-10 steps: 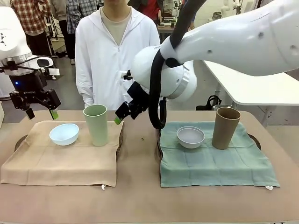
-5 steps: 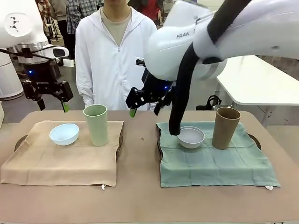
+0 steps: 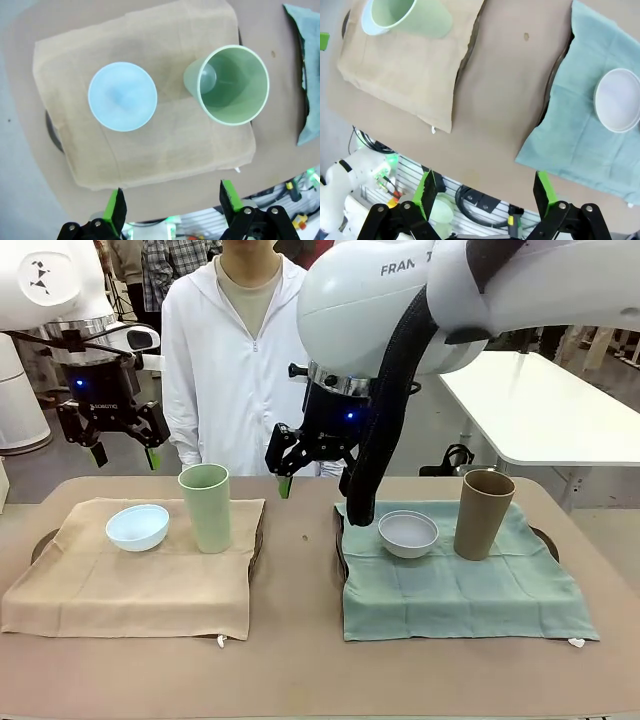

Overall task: Set up a tray with a mat and arrange the tableware.
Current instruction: Place the Picnic Bowl and Reusable plastic cup back onto the Handle tray in front of the human's position.

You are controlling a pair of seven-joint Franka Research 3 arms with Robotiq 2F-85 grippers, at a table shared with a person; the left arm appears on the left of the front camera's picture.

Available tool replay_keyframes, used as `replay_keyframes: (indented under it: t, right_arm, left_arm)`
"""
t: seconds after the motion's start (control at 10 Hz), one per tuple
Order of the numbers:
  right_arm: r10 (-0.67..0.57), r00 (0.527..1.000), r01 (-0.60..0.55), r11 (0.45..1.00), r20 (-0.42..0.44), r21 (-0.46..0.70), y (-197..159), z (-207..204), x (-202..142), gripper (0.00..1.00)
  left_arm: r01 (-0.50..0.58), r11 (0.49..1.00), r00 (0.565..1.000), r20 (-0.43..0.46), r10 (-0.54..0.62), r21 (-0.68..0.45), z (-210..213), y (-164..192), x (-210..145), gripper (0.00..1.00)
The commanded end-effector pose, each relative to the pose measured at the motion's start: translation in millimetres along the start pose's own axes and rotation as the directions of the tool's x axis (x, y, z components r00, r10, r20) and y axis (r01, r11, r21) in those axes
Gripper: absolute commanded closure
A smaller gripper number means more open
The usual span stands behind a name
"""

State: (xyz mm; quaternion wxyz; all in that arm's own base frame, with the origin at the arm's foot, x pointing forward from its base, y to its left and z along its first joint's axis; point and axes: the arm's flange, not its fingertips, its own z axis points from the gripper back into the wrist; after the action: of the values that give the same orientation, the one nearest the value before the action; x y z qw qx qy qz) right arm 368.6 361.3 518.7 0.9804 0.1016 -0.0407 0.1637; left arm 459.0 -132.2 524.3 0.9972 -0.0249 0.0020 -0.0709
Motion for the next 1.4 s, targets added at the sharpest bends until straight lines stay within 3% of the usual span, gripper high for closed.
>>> replay_keyframes:
  t: [0.0, 1.1, 1.3]
  right_arm:
    - [0.011, 0.999, -0.011, 1.0, 0.033, 0.001, -8.4, -5.7, 0.4, 0.0]
    - [-0.005, 1.0, 0.005, 1.0, 0.015, 0.002, -4.5, -1.4, 2.6, 0.0]
    - [-0.057, 0.998, 0.059, 0.997, 0.041, -0.056, -33.9, 23.7, -23.5, 0.0]
  left_arm:
    - [0.029, 1.0, 1.0, -0.005, -0.029, 0.001, -2.7, 1.7, -1.2, 0.03]
    - [0.029, 1.0, 1.0, -0.005, -0.029, 0.001, -2.7, 1.7, -1.2, 0.03]
    - [0.019, 0.999, 1.0, -0.015, -0.019, -0.028, 2.2, 2.4, -11.7, 0.02]
